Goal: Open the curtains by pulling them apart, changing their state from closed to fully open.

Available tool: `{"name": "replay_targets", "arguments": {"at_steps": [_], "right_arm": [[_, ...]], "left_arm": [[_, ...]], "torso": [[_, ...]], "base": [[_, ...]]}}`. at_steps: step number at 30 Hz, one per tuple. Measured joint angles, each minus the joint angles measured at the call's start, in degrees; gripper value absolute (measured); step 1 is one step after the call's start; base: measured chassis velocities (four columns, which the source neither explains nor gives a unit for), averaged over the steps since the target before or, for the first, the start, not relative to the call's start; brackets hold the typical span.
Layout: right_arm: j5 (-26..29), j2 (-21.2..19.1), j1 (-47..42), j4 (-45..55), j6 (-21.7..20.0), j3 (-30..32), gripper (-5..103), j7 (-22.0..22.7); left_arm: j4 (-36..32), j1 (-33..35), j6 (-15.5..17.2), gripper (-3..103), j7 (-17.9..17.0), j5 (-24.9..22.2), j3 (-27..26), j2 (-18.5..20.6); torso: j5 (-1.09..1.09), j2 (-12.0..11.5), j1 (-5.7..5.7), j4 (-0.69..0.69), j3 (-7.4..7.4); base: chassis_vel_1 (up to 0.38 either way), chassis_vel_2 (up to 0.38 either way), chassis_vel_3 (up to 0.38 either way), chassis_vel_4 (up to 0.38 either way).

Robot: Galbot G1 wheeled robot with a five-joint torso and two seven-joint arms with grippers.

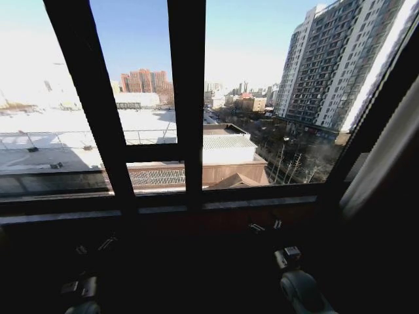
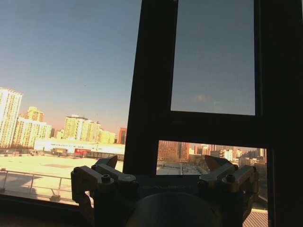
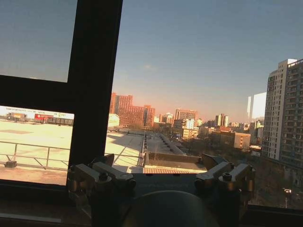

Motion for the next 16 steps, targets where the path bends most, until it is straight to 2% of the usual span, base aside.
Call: {"name": "replay_targets", "arguments": {"at_steps": [4, 7, 13, 16], "right_arm": [[0.0, 0.0, 0.0, 0.0, 0.0, 0.0, 100, 0.0], [0.0, 0.0, 0.0, 0.0, 0.0, 0.0, 100, 0.0], [0.0, 0.0, 0.0, 0.0, 0.0, 0.0, 100, 0.0], [0.0, 0.0, 0.0, 0.0, 0.0, 0.0, 100, 0.0]], "left_arm": [[0.0, 0.0, 0.0, 100, 0.0, 0.0, 0.0, 0.0], [0.0, 0.0, 0.0, 100, 0.0, 0.0, 0.0, 0.0], [0.0, 0.0, 0.0, 100, 0.0, 0.0, 0.0, 0.0], [0.0, 0.0, 0.0, 100, 0.1, 0.0, 0.0, 0.0]], "torso": [[0.08, 0.0, 0.01, 0.0, 0.01], [-0.01, 0.0, 0.01, 0.0, 0.01], [0.05, 0.0, -0.01, 0.0, 0.0], [0.04, 0.0, -0.04, 0.01, -0.02]], "base": [[0.384, -0.353, -0.393, 0.315], [0.346, -0.343, -0.338, 0.359], [0.346, -0.291, -0.32, 0.297], [0.137, -0.187, -0.146, 0.184]]}}
